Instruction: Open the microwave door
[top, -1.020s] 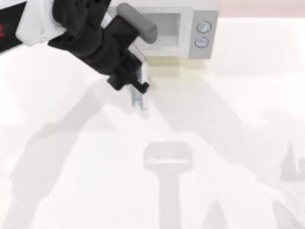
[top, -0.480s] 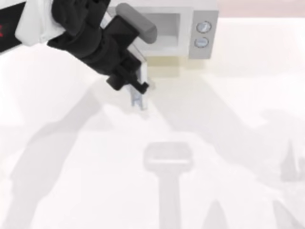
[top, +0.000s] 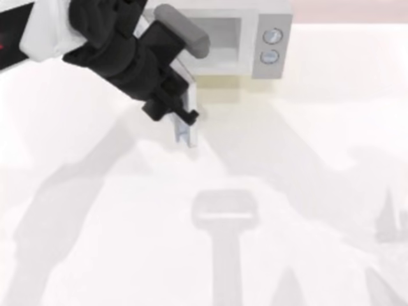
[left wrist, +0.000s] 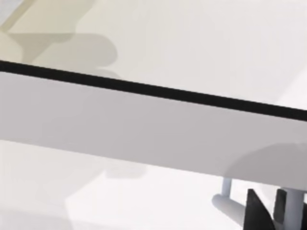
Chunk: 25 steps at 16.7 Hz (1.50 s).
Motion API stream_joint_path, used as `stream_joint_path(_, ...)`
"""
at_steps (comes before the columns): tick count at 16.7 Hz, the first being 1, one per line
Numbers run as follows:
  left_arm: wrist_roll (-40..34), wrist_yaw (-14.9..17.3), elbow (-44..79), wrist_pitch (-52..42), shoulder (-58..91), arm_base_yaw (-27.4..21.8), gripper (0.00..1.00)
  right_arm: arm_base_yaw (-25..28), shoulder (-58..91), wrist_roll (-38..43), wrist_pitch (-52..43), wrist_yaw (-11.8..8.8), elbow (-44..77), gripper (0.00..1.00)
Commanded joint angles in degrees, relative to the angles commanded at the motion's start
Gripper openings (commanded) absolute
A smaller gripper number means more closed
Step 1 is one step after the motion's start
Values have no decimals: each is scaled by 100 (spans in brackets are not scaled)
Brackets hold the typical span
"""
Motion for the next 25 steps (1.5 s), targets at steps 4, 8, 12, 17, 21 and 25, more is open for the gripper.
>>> stream_joint_path(4, 0, 0, 0, 0, 0, 0, 0, 0, 0, 0, 0, 0, 0, 100)
stream_joint_path(8, 3, 35, -9, -6, 1, -18, 0, 0, 0, 0, 0, 0, 0, 100)
stream_joint_path(12, 487, 216, -40, -107, -79, 176, 0, 0, 0, 0, 0, 0, 0, 100)
stream_joint_path(17, 1036, 503, -130, -274, -132, 400, 0, 0, 0, 0, 0, 0, 0, 100)
stream_joint_path(21, 1036, 503, -130, -274, -132, 400, 0, 0, 0, 0, 0, 0, 0, 100)
stream_joint_path(25, 1036, 503, -130, -274, -132, 400, 0, 0, 0, 0, 0, 0, 0, 100)
